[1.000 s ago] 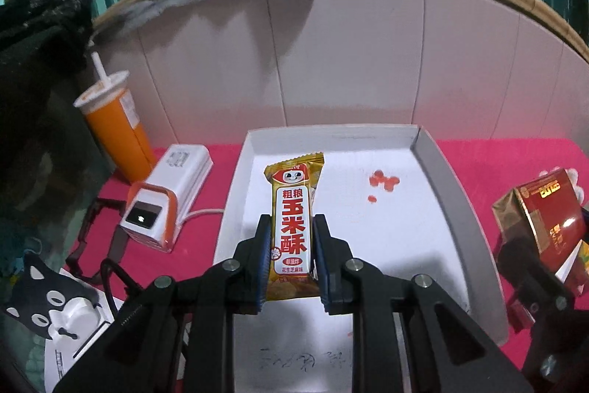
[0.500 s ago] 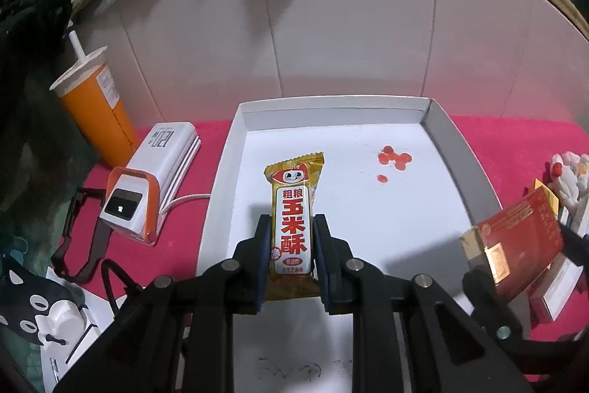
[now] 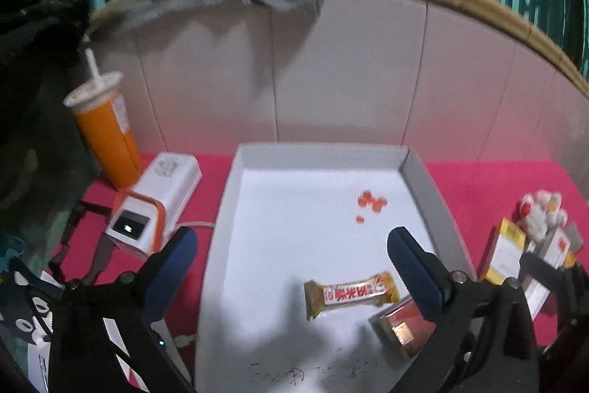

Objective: Organize objects
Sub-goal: 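Lower both items into the white tray and open both grippers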

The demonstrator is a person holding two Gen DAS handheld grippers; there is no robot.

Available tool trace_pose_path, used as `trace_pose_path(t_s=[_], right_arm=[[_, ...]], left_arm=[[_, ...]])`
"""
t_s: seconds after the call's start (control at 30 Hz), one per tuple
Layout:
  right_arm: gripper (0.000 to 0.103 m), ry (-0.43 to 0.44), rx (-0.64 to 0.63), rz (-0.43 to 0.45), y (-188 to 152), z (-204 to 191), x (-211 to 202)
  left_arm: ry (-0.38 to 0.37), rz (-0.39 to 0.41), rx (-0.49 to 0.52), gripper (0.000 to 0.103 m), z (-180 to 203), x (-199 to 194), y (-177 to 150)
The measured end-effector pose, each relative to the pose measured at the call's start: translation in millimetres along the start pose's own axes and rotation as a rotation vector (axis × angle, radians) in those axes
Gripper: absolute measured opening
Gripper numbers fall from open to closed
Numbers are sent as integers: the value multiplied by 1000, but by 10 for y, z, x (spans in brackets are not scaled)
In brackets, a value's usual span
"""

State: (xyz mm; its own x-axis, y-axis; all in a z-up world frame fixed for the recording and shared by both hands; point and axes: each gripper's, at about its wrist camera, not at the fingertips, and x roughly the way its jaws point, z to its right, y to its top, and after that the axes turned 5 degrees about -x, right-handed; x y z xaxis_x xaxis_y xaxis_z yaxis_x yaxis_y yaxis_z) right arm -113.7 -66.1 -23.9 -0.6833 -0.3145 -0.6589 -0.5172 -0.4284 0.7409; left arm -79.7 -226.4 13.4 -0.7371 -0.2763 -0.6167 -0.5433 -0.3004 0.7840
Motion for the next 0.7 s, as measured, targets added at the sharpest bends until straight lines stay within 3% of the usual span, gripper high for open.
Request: trace_pose_path(t_s=[0.17, 0.3, 0.5, 0.7], right_arm=[[103, 5, 32, 39, -24, 125, -236], [103, -10, 48, 95, -85, 231, -491], [103, 16, 94, 151, -91, 330, -795], [103, 13, 93, 172, -187, 442, -1031]], left_arm=[[-109, 27, 22, 103, -17, -305, 75], [-135, 79, 69, 103, -36, -605, 66], [-248, 85, 135, 103, -19, -919, 47], [-302, 129, 165, 103, 85, -1195, 19]])
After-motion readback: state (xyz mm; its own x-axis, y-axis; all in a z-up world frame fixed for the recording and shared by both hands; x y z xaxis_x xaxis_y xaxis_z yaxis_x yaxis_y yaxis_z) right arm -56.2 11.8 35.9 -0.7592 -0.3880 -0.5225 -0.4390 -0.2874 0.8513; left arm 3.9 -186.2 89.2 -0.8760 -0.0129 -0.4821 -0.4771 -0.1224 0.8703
